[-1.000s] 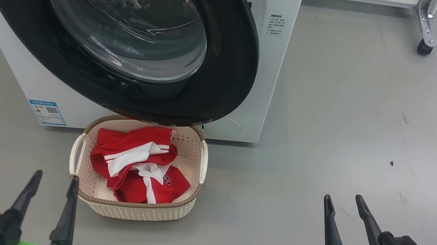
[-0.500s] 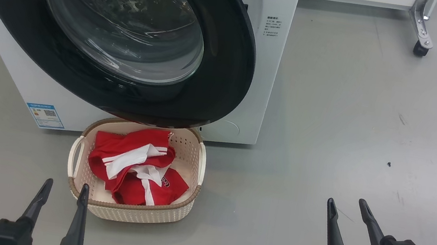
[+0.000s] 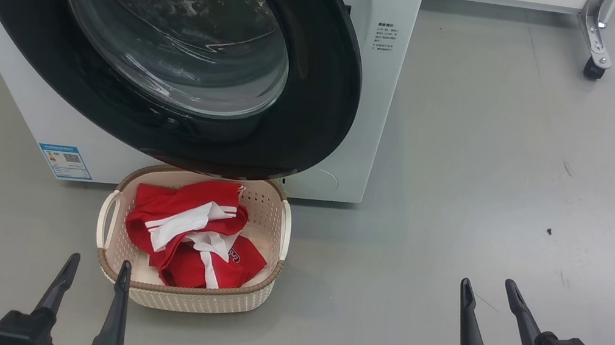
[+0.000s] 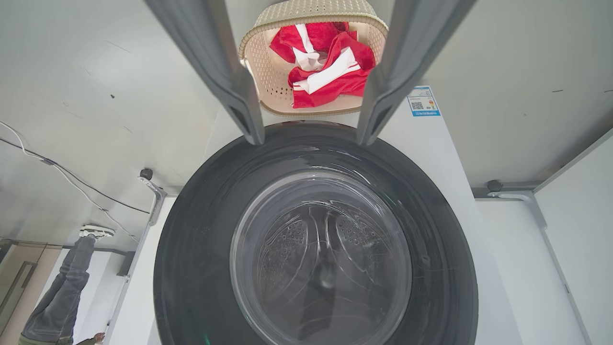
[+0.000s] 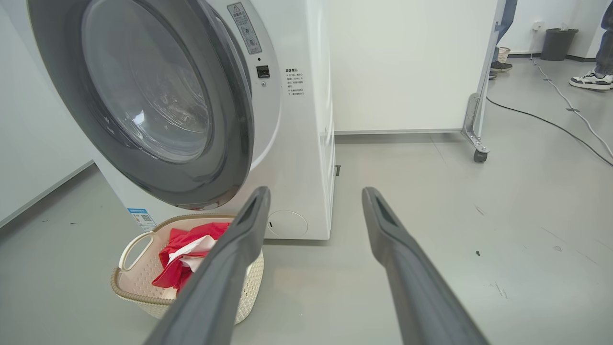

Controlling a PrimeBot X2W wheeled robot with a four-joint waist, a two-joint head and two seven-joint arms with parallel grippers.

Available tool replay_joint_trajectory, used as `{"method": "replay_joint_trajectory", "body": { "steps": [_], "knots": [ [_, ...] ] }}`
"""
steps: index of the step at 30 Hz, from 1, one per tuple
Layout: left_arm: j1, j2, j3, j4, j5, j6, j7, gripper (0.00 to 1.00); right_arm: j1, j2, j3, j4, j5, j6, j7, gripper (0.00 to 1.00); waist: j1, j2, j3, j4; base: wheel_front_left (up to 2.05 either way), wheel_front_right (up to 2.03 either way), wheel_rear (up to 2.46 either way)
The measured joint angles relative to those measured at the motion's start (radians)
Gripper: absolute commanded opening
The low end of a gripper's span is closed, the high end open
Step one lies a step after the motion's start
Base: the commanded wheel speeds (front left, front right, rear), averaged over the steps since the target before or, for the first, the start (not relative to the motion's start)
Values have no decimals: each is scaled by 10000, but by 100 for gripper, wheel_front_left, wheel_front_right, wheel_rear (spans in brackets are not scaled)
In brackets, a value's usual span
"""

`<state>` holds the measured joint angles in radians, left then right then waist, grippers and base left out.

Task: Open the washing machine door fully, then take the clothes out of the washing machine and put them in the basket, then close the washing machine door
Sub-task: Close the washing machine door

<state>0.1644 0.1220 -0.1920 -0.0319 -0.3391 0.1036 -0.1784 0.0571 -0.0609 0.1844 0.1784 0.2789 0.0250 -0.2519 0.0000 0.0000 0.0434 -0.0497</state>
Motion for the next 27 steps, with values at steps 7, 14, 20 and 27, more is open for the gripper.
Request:
{"method": "replay_joint_trajectory", "body": {
  "steps": [7,14,20,27],
  "knots": [
    [0,-54,-2,21,65,27,-2,100,93,25,44,21,123,88,0,0,0,0,27,13,0,0,0],
    [-1,-77,-33,21,173,54,-2,100,117,27,69,6,102,92,0,0,0,0,66,50,0,0,0],
    [-24,-104,-134,-69,253,54,-2,100,-245,-209,165,-75,-121,284,0,0,0,0,264,203,0,0,0],
    [-240,-134,-270,-144,280,54,-12,100,-1588,-370,428,-280,-293,550,0,0,0,0,706,447,0,0,0]
  ]
}}
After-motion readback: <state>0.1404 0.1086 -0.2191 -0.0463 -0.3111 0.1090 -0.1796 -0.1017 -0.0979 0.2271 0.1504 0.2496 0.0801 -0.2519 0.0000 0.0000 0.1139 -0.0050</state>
